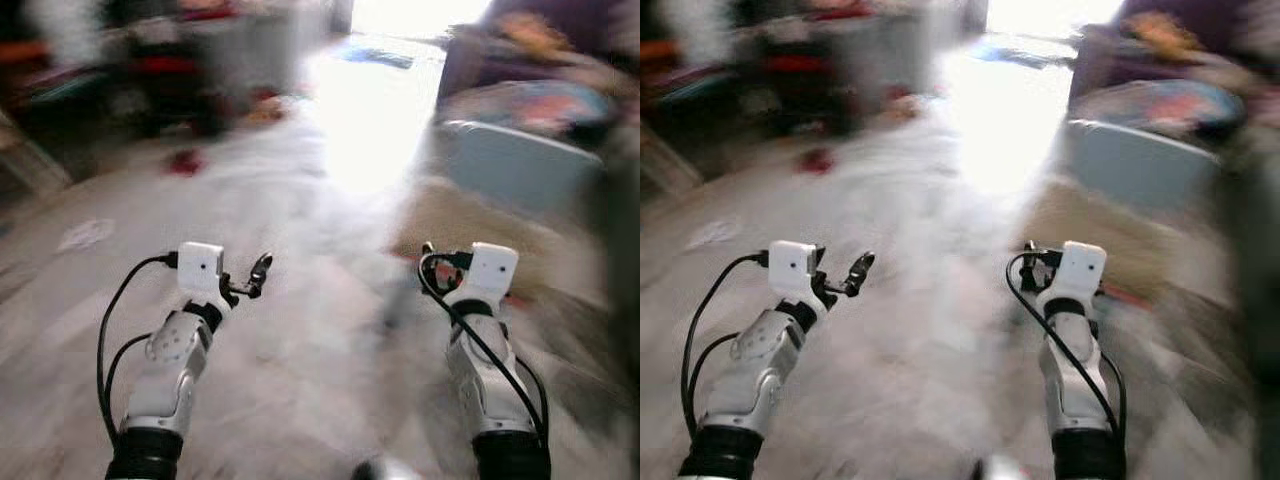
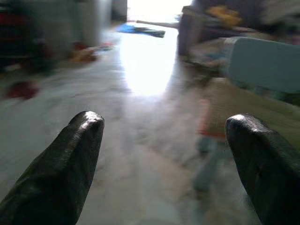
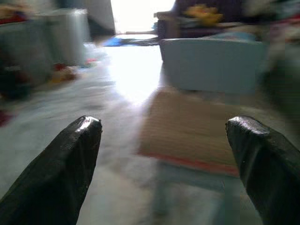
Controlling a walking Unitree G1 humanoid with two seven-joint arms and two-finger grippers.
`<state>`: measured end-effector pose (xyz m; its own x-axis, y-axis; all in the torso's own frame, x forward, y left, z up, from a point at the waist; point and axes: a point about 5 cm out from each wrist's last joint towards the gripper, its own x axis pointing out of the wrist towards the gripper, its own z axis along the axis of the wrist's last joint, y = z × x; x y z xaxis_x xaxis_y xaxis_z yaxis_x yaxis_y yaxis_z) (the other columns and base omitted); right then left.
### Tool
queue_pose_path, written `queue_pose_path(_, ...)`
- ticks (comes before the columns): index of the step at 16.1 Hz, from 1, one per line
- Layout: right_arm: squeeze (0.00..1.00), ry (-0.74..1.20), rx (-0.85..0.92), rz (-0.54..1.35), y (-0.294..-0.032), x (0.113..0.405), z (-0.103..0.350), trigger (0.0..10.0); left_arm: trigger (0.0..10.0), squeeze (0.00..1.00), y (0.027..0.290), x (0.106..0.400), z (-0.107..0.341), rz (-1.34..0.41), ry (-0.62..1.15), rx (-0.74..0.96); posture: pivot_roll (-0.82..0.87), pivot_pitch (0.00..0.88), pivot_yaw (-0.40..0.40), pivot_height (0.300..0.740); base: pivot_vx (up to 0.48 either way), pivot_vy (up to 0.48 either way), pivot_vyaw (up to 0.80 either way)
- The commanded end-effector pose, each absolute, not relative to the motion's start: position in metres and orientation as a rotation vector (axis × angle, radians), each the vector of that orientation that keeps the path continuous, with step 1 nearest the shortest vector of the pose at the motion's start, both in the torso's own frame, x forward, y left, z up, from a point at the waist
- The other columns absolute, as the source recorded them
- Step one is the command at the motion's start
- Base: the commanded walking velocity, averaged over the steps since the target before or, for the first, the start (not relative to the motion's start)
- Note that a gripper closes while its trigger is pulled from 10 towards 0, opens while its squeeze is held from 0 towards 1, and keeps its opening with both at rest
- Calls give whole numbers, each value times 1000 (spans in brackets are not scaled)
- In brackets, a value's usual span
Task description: Move the pillow to the sofa
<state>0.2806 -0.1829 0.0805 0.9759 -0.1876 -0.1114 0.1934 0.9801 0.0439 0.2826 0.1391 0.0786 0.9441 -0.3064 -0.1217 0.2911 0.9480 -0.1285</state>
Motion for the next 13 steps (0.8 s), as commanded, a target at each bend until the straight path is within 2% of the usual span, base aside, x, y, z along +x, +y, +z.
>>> queue_pose_path(1,0,112,54,-210,-185,281,80,10000,10000,0,134,282,80,-323,138,-104,-56,0,11,740,345,0,-800)
queue_pose_path(11,0,102,54,-221,-184,285,81,10000,10000,0,134,286,81,-318,138,-105,-56,0,15,740,366,0,-800)
queue_pose_path(13,0,79,60,-199,-182,286,85,10000,10000,0,134,286,81,-318,138,-105,-56,0,15,740,394,0,0)
